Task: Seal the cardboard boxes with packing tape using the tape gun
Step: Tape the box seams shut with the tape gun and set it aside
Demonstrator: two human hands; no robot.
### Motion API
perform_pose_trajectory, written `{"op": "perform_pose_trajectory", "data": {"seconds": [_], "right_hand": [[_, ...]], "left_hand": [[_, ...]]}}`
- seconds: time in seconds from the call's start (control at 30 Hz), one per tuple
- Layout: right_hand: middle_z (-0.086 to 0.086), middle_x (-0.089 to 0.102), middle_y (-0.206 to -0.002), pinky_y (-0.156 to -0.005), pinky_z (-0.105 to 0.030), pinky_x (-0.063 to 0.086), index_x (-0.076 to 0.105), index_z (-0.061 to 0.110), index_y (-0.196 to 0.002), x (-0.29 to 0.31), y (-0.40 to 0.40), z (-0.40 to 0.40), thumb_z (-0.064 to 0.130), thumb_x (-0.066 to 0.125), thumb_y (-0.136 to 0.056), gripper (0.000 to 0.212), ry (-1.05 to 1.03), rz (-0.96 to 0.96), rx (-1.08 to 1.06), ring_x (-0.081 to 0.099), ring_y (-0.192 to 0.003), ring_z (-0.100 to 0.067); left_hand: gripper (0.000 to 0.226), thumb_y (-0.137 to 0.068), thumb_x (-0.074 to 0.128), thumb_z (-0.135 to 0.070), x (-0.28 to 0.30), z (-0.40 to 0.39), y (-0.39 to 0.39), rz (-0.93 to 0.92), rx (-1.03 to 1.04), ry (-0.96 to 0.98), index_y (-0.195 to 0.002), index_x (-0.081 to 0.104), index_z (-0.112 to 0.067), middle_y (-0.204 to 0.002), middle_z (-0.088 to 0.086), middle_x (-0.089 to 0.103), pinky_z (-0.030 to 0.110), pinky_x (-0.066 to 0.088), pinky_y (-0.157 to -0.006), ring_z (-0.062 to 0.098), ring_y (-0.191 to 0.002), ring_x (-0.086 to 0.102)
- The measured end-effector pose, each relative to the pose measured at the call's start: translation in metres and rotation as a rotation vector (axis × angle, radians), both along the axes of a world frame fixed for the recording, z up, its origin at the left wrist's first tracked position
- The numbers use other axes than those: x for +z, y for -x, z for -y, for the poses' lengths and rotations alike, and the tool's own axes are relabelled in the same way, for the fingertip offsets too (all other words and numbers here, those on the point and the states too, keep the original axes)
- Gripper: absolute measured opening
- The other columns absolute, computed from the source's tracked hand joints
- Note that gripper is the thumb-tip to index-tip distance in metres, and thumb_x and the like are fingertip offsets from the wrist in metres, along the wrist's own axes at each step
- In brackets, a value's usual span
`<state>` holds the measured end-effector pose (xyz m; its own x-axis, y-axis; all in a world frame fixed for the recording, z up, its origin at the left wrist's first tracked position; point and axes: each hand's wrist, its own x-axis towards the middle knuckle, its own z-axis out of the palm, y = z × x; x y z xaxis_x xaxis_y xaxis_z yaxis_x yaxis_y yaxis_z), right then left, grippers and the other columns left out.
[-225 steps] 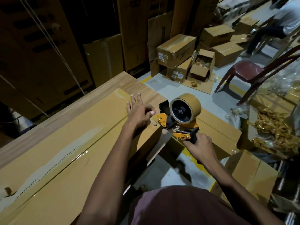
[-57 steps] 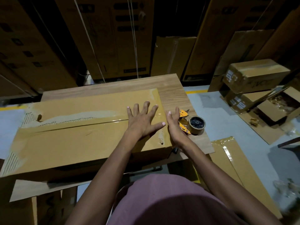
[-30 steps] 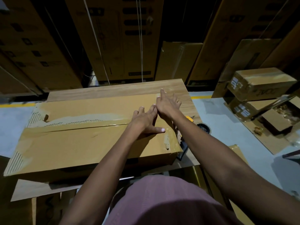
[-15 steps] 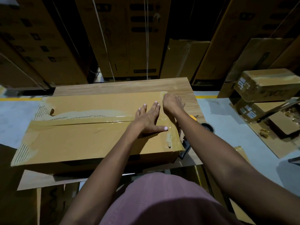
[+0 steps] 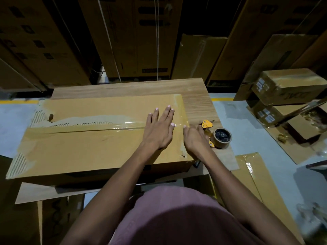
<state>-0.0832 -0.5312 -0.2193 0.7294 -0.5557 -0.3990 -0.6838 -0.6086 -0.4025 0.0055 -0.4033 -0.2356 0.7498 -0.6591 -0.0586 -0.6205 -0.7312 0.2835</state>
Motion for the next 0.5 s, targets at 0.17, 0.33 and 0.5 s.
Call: {"op": "perform_pose_trajectory", "data": {"seconds": [0.17, 0.33, 0.5], "right_hand": [[-0.022, 0.052, -0.149, -0.118, -0.053, 0.021, 0.058, 0.004, -0.136, 0.008, -0.043, 0.012, 0.047, 0.019, -0.112, 0.063, 0.053, -0.051, 0.009, 0.021, -0.154, -0.034], [-0.024, 0.058, -0.138, -0.106, -0.052, 0.035, 0.060, 0.004, -0.130, -0.004, -0.037, 0.009, 0.049, 0.022, -0.111, 0.061, 0.020, 0.039, -0.027, 0.041, -0.139, -0.041], [-0.023, 0.034, -0.161, -0.114, -0.053, 0.031, 0.051, 0.011, -0.137, -0.013, 0.040, -0.014, 0.046, 0.020, -0.111, 0.053, -0.030, -0.009, -0.079, 0.023, -0.154, -0.038]], "left_hand": [[0.059, -0.109, 0.017, -0.040, 0.000, 0.002, 0.000, -0.002, 0.006, -0.017, -0.163, 0.000, -0.024, -0.170, -0.007, -0.008, 0.050, 0.000, -0.125, 0.033, -0.156, -0.003], [0.059, -0.109, 0.018, -0.040, 0.001, 0.003, -0.002, -0.017, 0.023, -0.007, -0.163, 0.001, -0.025, -0.170, -0.007, -0.006, 0.049, 0.000, -0.125, 0.032, -0.156, -0.003], [0.059, -0.109, 0.019, -0.039, -0.002, 0.004, -0.002, -0.008, 0.025, 0.005, -0.163, 0.003, -0.024, -0.171, -0.007, -0.003, 0.050, 0.002, -0.124, 0.033, -0.156, 0.000]]}}
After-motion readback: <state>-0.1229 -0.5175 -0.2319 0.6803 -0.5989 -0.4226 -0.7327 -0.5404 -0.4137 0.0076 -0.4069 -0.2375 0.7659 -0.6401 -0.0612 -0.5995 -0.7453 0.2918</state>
